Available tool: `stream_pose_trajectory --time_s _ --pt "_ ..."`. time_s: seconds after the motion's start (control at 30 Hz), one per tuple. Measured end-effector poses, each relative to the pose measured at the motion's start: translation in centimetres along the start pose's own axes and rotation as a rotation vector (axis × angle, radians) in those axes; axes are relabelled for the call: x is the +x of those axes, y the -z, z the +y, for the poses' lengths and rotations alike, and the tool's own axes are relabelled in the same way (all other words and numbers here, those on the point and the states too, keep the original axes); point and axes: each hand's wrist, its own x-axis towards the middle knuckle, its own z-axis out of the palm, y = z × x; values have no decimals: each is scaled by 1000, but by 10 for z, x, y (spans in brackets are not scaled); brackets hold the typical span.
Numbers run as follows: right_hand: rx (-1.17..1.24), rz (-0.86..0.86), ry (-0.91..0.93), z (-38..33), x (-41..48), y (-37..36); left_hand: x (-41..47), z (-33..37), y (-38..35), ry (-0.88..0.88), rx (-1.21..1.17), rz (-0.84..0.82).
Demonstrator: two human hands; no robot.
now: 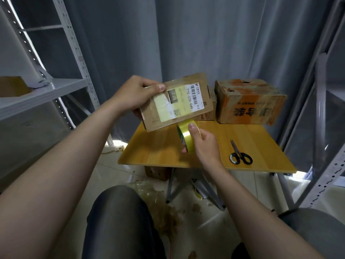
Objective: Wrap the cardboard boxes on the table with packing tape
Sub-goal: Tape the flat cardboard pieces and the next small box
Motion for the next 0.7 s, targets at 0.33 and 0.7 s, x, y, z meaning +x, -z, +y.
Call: stream_pose_trajectory --time_s 0.33,0.7 --pt "124 -4 -54 -18 -3 0 34 -25 -10 44 194 -2" --pt "216 -55 -4 -39 3 9 27 -18 -37 -93 705 -179"
